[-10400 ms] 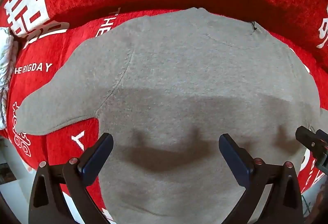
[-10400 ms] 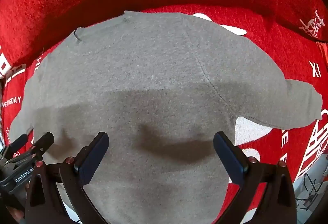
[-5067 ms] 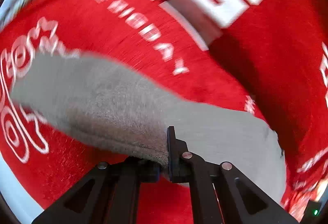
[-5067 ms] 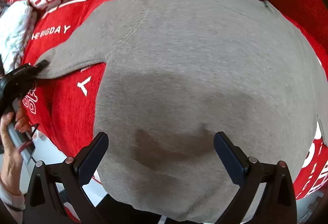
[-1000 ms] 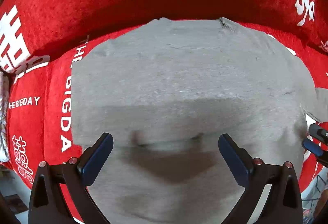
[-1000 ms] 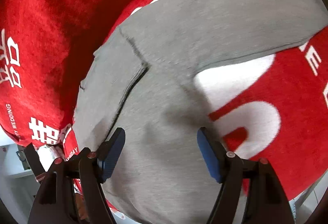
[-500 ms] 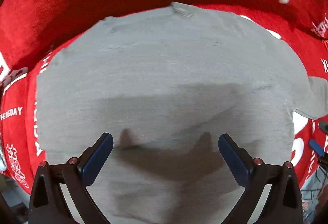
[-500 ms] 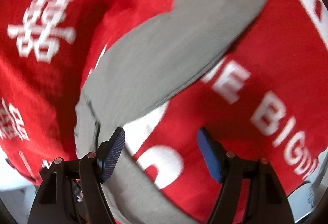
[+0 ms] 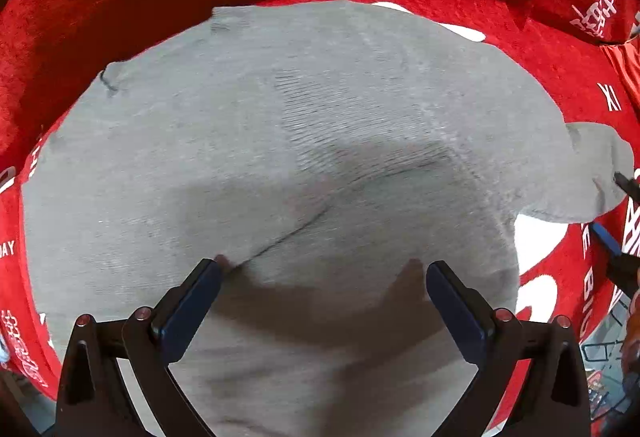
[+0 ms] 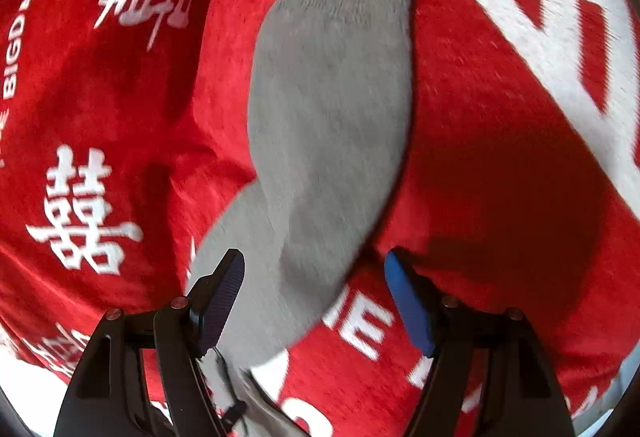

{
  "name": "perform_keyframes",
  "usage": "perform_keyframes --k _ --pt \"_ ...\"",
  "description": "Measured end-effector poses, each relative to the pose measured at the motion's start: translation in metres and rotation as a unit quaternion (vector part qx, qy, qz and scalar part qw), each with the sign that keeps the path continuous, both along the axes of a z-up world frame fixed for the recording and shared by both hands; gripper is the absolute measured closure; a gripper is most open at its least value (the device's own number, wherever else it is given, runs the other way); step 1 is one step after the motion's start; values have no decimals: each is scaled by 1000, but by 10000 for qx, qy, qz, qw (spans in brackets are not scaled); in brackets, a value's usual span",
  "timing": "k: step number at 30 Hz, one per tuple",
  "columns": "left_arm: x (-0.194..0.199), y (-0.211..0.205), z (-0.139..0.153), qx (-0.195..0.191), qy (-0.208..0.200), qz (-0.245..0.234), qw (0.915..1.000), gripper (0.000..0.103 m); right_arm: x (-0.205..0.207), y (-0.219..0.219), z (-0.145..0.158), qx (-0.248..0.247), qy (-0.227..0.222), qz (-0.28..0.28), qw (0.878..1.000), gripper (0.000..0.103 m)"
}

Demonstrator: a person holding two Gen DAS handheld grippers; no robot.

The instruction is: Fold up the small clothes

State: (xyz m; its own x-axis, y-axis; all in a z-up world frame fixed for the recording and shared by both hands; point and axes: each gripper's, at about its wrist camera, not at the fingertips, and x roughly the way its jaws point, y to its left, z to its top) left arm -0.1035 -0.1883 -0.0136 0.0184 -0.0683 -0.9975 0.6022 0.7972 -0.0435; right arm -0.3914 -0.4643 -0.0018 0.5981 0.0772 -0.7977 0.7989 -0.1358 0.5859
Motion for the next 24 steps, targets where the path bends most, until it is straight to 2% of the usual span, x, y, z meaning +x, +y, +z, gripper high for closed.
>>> perform_keyframes --k 5,13,14,15,16,18,24 --pt "-7 -15 0 7 8 11 10000 0 4 -16 -11 83 -262 -155 9995 27" --pt "-9 -26 -4 2 -10 54 10000 0 18 -22 -11 25 -547 -356 9979 28" --pt "-8 -25 -3 -8 -21 63 10000 0 19 -22 -9 35 -566 -408 9976 32" --pt "-8 -23 -2 -18 -53 84 9999 0 21 -22 -8 39 -611 -444 9971 51" --pt "-8 -20 1 -31 -80 108 9999 0 25 -21 -7 72 -640 -394 9971 78" --pt "-7 -12 5 -53 -114 167 9998 0 32 -21 -4 72 -735 -219 9970 95" --pt "4 15 17 -120 -170 315 9993 0 81 -9 32 -416 -1108 616 9911 95"
